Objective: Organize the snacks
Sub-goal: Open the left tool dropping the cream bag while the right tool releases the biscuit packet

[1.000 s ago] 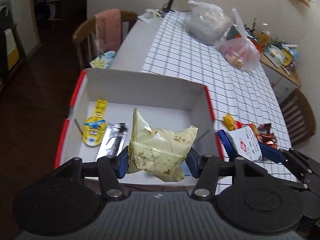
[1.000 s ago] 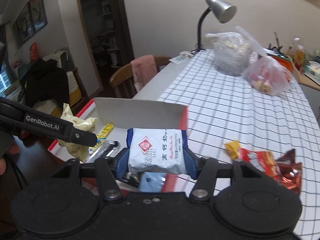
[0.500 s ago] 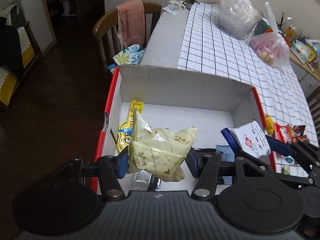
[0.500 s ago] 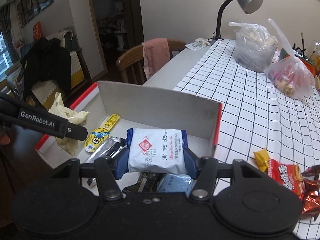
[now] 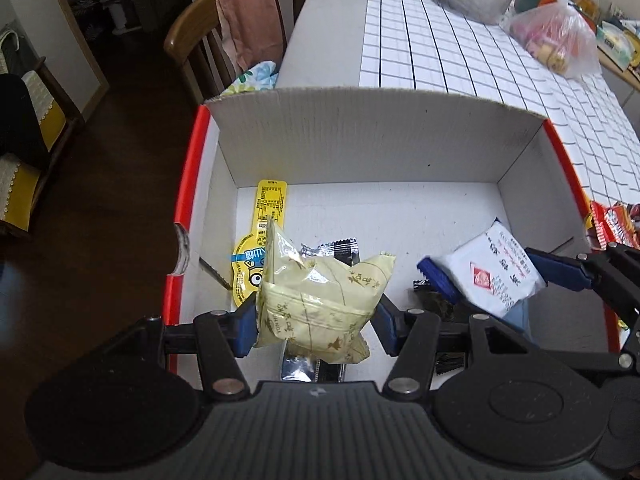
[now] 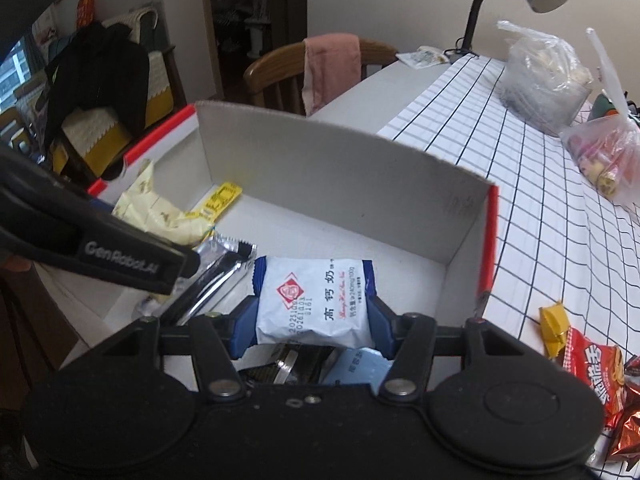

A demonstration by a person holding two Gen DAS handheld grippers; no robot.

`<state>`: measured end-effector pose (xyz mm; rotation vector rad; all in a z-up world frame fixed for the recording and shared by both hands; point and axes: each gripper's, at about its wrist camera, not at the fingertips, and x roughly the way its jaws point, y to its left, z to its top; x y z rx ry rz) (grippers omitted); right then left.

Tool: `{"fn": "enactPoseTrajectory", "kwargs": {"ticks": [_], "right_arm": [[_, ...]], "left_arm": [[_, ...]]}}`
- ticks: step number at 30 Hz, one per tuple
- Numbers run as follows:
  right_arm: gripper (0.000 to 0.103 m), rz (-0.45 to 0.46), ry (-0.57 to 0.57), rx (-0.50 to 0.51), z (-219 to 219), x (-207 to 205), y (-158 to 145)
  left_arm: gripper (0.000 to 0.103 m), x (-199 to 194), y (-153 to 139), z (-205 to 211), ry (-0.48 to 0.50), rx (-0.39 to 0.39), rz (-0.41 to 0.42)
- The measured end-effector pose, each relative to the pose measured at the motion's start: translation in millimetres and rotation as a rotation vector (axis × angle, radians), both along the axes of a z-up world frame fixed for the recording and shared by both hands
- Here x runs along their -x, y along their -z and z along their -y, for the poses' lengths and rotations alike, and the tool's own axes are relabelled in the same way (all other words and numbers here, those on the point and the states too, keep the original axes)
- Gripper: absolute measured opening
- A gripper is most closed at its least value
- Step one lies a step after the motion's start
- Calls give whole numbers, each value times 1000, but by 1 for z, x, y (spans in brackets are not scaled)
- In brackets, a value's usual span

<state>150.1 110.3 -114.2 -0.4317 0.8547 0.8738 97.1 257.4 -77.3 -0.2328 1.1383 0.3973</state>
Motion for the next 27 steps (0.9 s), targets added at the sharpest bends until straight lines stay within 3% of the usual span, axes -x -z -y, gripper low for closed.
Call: {"fn": "enactPoseTrajectory", "kwargs": {"ticks": [8,16,27], "right_arm": [[46,-16,-12,26,-3,3,7],[59,-27,-6,26,3,6,5],[73,-13,22,-23,17,13,-14]], "left_arm": [[57,-5,13,2,18,1,-42],[59,0,14,6,18,12,-46],[67,19,-6,7,17,38,46]]}}
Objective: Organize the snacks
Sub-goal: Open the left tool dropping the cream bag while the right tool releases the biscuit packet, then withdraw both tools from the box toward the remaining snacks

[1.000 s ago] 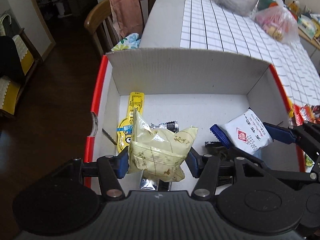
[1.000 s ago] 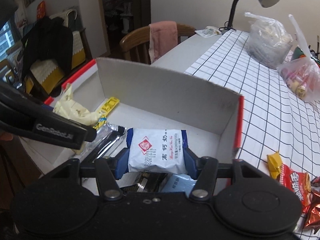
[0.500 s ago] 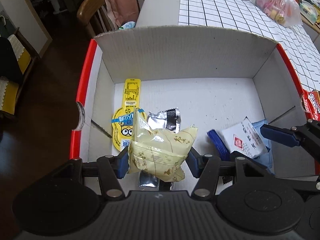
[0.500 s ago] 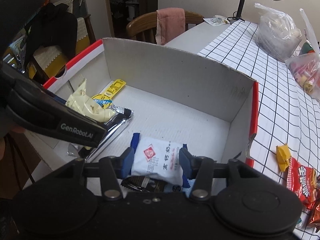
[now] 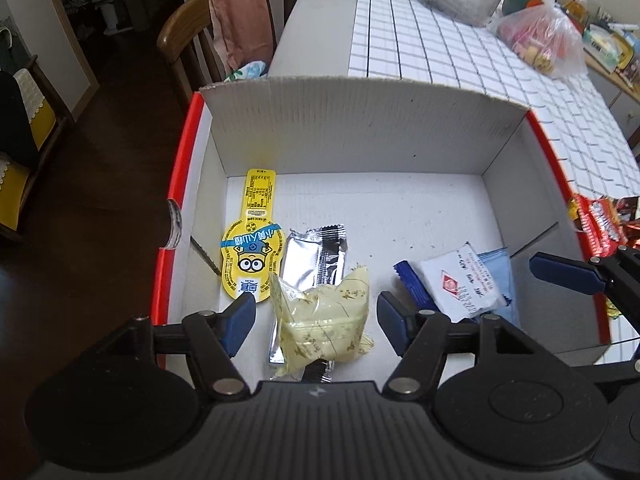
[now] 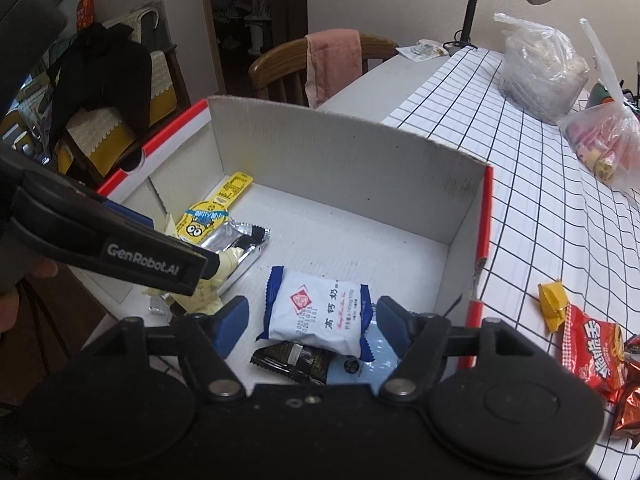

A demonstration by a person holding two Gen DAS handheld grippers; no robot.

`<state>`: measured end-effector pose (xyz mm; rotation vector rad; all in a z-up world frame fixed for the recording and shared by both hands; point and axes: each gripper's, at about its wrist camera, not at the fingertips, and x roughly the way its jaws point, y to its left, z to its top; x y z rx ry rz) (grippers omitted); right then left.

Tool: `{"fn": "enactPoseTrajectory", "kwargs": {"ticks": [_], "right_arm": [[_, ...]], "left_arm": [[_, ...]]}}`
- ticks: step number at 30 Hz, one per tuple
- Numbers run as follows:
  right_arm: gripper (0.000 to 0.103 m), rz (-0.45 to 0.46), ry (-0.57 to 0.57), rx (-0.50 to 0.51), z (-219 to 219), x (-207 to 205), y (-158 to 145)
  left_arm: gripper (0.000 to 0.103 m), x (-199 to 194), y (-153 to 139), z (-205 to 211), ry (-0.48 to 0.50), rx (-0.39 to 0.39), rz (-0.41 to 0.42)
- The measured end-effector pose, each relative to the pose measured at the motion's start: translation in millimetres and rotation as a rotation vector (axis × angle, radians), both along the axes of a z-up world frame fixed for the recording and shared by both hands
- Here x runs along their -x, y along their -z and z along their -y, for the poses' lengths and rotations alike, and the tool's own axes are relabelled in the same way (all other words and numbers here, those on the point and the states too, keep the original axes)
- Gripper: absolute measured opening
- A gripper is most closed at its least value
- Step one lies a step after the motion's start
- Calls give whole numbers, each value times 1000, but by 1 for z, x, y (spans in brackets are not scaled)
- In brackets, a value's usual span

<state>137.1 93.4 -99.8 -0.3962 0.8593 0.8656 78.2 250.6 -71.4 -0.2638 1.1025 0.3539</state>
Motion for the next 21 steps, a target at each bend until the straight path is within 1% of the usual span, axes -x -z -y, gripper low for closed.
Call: {"fn": "enactPoseTrajectory", "kwargs": {"ticks": [2,3,8,10,13,15,16,19,21], "right_arm": [[77,4,7,-11,3,2,-5],[79,7,10,-17,5,3,-7],[83,24,21,-37,13,9,-17],[88,33,24,-48,17,11,-21],[92,43,30,-63,23,14,-29],[93,47,32,-78,28,16,-34],[94,49,32,-85,31,18,-36],[98,63,36,-100,39,22,-44],[98,65,34,-112,46,25,-49]], "left_arm": [[71,4,-3,0,0,4,16],[71,6,-5,1,-1,5,23],[71,14,-15,5,3,9,57],[71,17,-20,8,6,10,75],[71,22,-29,14,6,-2,110],[72,27,-36,18,7,-8,139],[74,29,-39,20,8,-9,152],[76,33,-49,27,19,-10,190],[77,36,-54,32,27,-9,207]]}}
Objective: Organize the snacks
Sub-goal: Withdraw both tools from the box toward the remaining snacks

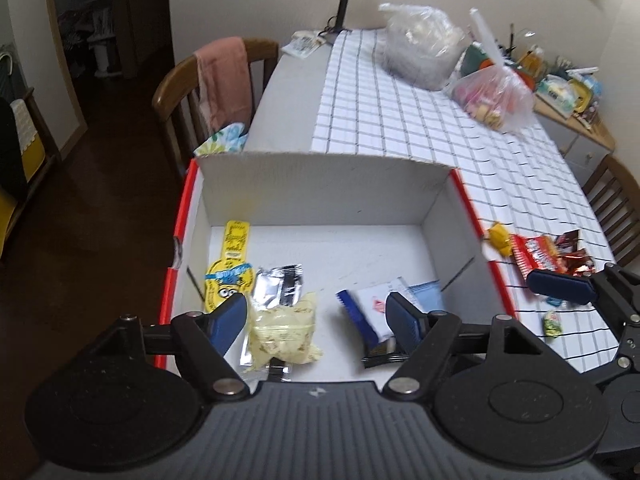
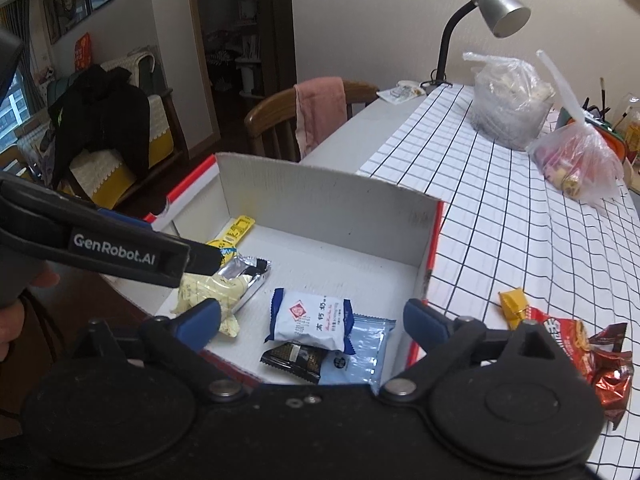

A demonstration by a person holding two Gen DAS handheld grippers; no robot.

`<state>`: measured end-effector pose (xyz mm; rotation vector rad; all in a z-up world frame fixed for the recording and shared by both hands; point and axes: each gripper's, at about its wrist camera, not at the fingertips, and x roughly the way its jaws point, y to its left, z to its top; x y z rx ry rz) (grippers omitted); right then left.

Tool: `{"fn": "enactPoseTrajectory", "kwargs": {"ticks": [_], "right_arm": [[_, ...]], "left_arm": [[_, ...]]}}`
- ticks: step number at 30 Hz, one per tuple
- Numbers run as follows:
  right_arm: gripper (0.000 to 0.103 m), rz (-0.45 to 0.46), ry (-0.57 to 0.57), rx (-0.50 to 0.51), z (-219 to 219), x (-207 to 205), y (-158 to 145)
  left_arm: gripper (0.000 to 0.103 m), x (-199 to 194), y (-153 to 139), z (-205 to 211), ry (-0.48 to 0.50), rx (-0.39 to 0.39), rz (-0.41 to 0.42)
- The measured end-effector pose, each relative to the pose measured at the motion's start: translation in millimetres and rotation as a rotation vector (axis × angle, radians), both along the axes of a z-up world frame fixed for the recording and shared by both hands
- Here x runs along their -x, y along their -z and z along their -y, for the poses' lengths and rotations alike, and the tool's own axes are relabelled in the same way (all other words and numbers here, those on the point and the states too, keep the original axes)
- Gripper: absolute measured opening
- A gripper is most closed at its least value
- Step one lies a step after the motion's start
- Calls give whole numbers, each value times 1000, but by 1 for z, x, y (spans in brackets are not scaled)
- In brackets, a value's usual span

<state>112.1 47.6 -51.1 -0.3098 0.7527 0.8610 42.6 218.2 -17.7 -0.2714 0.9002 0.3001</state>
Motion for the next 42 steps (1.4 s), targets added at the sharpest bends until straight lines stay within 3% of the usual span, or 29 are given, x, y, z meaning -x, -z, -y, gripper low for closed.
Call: {"fn": "enactPoseTrajectory", "kwargs": {"ticks": [12,18,32,42], "right_arm": [[100,20,16,-38,55,1,-20],[101,2,39,-50,96,-7,-18],[101,-17,108,48,210,-49,16],[98,-25,33,111,251,-87,43]], "left_arm": [[87,-2,-21,46,46,26,79],[89,-12,-19,79,76,47,79],[91,-51,11,174,160,66,3],[91,-75,41,228,178,55,-51]]}}
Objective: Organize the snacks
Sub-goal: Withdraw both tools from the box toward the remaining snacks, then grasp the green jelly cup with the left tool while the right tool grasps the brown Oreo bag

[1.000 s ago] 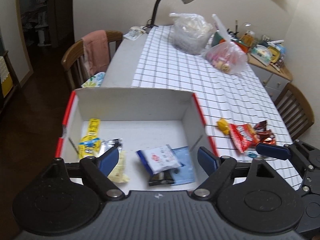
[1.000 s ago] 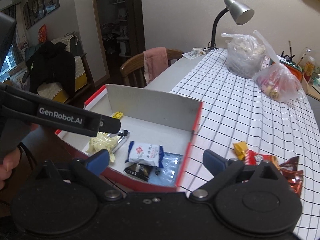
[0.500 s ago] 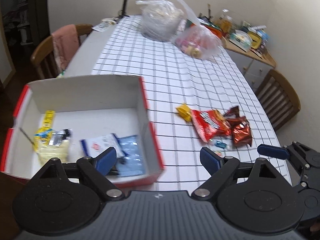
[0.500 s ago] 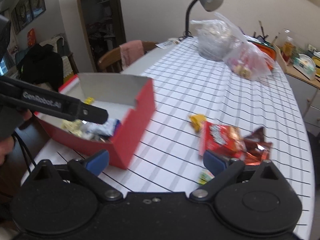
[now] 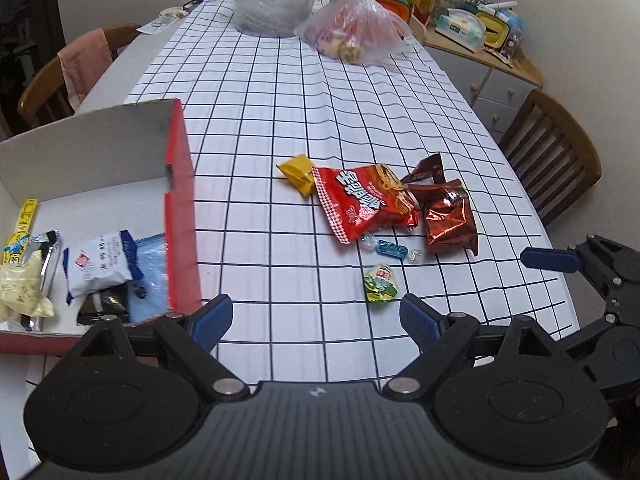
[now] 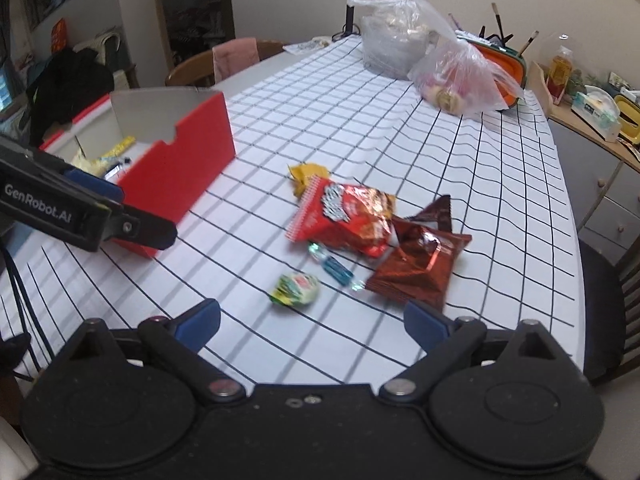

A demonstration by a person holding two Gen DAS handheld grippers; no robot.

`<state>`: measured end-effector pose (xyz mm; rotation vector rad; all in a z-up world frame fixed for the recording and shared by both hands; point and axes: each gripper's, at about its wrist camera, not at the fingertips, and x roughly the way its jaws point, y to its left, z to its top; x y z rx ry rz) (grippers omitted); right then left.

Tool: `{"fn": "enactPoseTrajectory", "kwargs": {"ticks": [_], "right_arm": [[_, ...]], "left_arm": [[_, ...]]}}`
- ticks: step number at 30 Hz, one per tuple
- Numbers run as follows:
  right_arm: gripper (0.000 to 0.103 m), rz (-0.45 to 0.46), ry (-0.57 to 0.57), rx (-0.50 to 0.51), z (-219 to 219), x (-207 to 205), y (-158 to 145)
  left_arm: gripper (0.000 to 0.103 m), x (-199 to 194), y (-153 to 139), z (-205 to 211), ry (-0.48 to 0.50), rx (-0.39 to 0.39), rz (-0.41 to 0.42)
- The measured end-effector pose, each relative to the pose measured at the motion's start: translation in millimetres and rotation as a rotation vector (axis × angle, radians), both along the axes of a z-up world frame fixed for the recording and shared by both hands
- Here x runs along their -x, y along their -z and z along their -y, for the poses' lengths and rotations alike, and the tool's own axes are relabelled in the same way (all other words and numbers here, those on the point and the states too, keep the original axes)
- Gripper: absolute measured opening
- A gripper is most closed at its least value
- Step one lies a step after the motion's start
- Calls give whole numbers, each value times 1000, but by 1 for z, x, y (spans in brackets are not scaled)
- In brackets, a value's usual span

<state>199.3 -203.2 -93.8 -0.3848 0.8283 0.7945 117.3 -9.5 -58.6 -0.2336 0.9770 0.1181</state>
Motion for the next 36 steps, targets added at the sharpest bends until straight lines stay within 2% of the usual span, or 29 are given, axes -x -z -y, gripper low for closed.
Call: {"fn": "enactPoseTrajectory", "kwargs": {"ticks": [7,12,21,26,34,36], "right_arm": [[97,0,58,23,25,-43,15],[97,-12,97,-1,32,-73,18],[97,-109,151,-25,17,-108,40],[96,-154,190,-25,13,-123,53],[94,-227,242,-51,6,-140,65],[91,-235,239,-53,4,-141,67]], "left_arm": [[91,-18,17,28,4,-45,-19],[91,-39,34,43,19,-54,-45],[91,-78,68,64,67,-76,-138],[90,-93,83,66,69,-62,-180],[67,-104,92,69,74,-62,-198],[67,-105,92,72,88,-71,-194]]}}
